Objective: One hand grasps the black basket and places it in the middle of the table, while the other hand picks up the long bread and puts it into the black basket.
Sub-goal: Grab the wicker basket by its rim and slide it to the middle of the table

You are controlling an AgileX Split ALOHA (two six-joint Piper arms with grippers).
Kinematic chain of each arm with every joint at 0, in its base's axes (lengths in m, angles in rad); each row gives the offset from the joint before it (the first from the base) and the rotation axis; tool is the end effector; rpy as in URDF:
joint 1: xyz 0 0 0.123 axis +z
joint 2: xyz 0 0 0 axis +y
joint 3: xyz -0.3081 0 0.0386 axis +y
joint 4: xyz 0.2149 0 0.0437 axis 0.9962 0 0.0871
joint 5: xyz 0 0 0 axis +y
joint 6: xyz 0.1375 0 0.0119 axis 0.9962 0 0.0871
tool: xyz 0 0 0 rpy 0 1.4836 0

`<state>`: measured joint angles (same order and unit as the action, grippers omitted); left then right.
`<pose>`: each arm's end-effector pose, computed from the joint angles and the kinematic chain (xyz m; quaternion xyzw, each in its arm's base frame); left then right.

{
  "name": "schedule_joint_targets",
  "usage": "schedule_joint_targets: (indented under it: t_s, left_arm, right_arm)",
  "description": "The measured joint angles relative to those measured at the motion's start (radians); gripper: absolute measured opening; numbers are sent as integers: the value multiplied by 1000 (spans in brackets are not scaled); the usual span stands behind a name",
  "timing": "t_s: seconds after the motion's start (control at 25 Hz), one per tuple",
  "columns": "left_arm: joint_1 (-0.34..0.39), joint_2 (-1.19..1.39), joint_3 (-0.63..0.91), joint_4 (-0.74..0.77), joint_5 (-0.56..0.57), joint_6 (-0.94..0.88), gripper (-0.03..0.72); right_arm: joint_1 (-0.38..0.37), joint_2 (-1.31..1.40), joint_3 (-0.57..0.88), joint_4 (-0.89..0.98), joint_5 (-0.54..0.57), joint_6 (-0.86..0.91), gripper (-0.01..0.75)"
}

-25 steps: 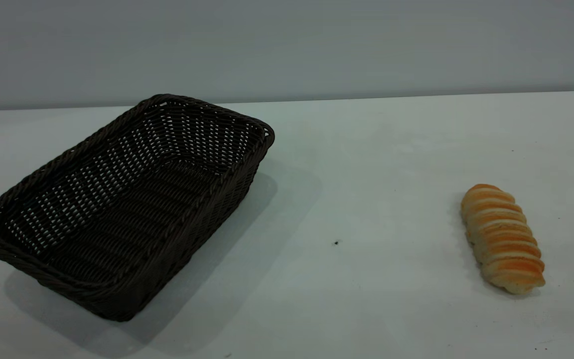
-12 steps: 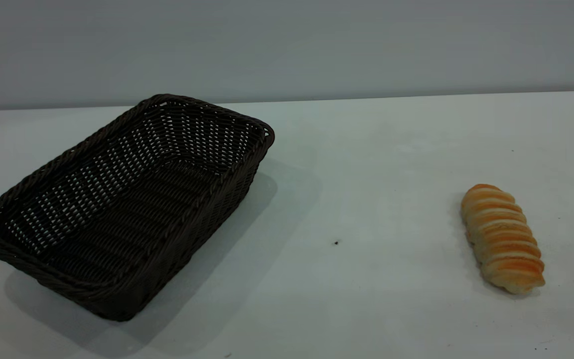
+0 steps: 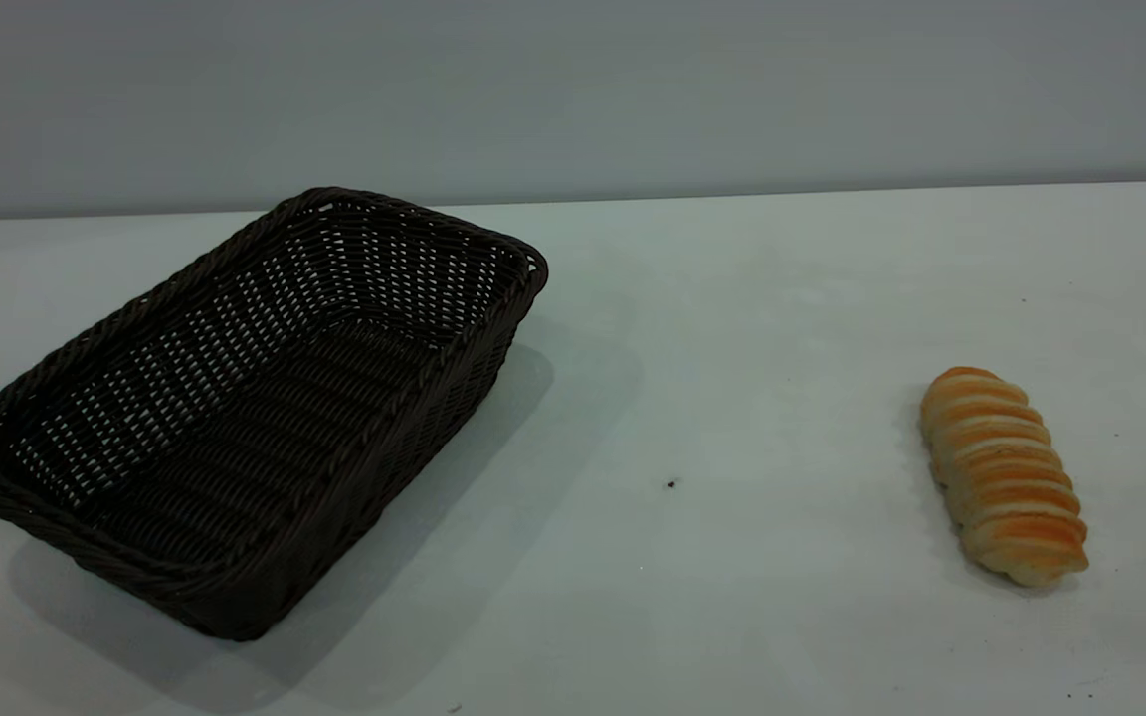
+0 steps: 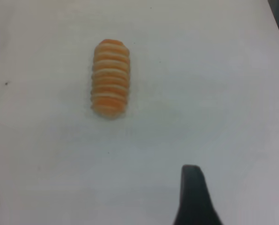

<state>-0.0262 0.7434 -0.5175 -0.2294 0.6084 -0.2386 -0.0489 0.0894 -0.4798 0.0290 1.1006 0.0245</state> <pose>0.1195 -0.0211 0.2626 -0.1560 0.8989 -0.1492 0.3813 -0.0091 0.0040 0.2306 0.0326 0.8891 0.0089 0.4565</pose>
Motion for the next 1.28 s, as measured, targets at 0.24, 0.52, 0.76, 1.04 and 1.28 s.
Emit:
schedule_joint_targets:
  t_s: [0.24, 0.52, 0.76, 1.04, 1.28]
  left_arm:
    - [0, 184, 0, -1, -70, -39, 594]
    - [0, 343, 0, -1, -166, -112, 594]
    - [0, 508, 0, -2, -263, -153, 594]
    - [0, 677, 0, -16, -385, -182, 594]
    - [0, 794, 0, -37, -473, -216, 594]
  right_arm:
    - [11, 0, -1, -1, -1, 16, 476]
    - [12, 0, -1, -1, -1, 20, 476]
    - [12, 0, -1, 12, -1, 21, 476]
    - [12, 0, -1, 14, 0, 22, 476]
    - [12, 0, -1, 14, 0, 23, 476]
